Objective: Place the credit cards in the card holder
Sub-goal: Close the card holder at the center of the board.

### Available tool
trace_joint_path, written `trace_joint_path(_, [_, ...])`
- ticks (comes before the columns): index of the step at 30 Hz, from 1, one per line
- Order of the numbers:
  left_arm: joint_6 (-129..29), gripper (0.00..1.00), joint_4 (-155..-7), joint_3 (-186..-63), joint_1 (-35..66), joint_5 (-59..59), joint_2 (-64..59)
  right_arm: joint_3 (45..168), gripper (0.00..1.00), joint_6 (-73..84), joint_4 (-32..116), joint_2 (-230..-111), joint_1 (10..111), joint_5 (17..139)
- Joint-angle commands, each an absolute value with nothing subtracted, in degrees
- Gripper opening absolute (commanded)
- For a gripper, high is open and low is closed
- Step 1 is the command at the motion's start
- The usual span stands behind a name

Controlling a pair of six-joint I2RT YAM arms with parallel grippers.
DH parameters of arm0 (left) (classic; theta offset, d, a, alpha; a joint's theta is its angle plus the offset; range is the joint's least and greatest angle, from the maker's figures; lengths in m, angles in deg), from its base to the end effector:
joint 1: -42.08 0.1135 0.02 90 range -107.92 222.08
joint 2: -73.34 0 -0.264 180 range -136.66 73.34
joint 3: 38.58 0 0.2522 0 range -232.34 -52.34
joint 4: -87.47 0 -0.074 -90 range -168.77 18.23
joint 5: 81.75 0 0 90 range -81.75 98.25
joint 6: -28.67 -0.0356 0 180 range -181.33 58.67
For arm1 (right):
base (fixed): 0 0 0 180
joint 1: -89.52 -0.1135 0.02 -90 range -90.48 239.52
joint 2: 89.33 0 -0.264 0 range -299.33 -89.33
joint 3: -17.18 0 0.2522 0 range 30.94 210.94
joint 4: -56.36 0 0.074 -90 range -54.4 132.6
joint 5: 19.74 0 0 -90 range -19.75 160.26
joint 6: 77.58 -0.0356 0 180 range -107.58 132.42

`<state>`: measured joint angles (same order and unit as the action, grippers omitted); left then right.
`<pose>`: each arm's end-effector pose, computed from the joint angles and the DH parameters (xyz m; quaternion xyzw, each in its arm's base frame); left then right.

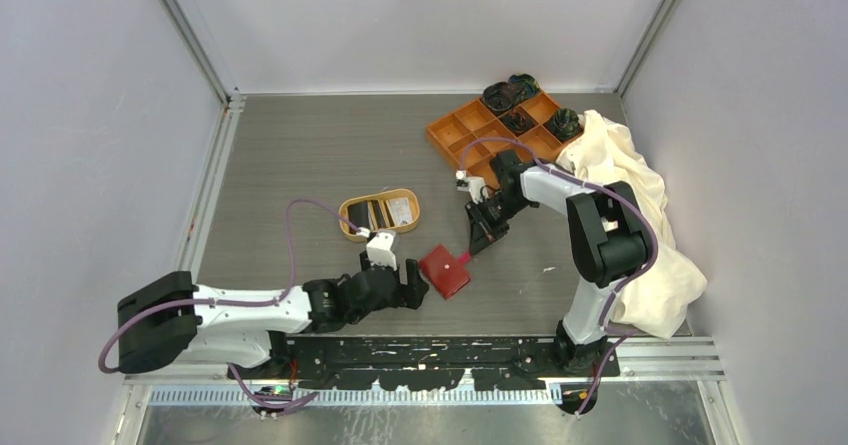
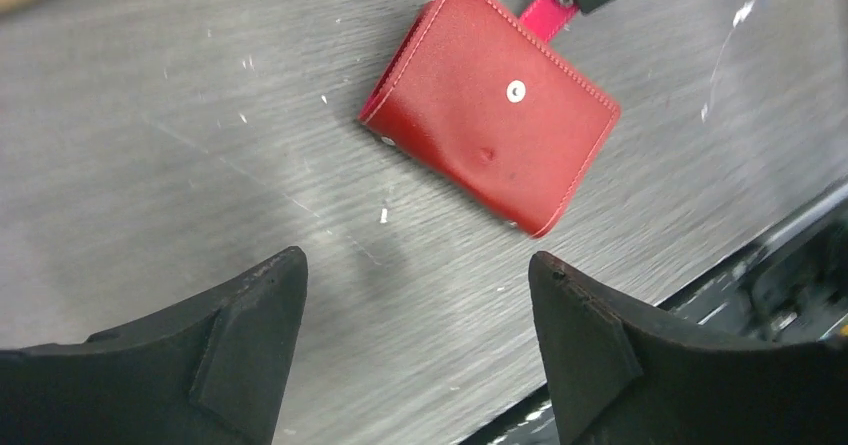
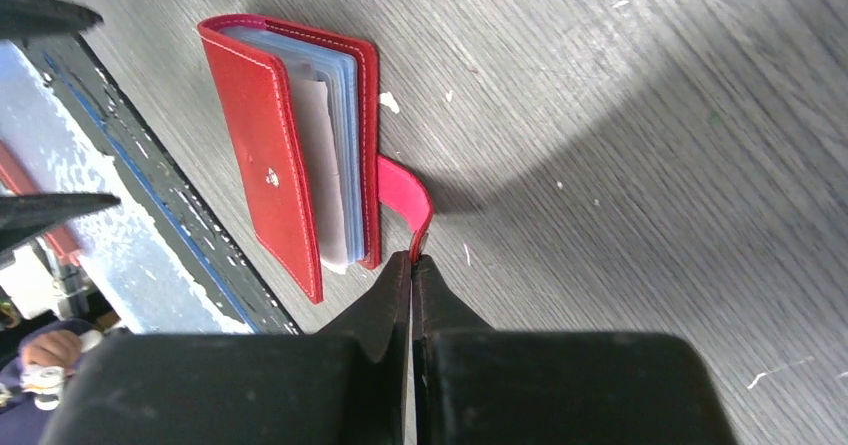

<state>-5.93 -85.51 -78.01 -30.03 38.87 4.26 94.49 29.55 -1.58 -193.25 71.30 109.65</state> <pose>0.0876 -0.2122 0.1728 0.0080 0.8700 -0.2839 0.4030 0.2956 0.1211 0.1557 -0.3008 0.8912 0.3370 0.0416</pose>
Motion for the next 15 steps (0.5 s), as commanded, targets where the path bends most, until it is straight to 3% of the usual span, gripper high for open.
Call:
trace_joint_path(1, [-34.6, 0.81, -93.1, -76.9, -23.6, 19.9, 7.7, 96.3, 0.01, 34.9, -1.9, -189.2, 69.2, 107.8])
trace_joint_path(8, [-48.0, 0.83, -98.9, -76.4, -16.9, 4.9, 6.5, 94.6, 0.01, 43.3, -0.4, -185.8, 64.7, 104.8])
trace_joint_path(12, [-48.1, 0.71, -100.7, -78.8, -11.4, -4.6, 2.0, 91.5, 0.01, 49.3, 1.1, -182.5, 62.9, 105.1])
trace_joint_path(15, [-47.5, 0.67, -99.8, -80.9, -9.0, -4.6, -1.8, 89.3, 0.01, 53.3, 2.1, -180.1, 61.8, 105.8])
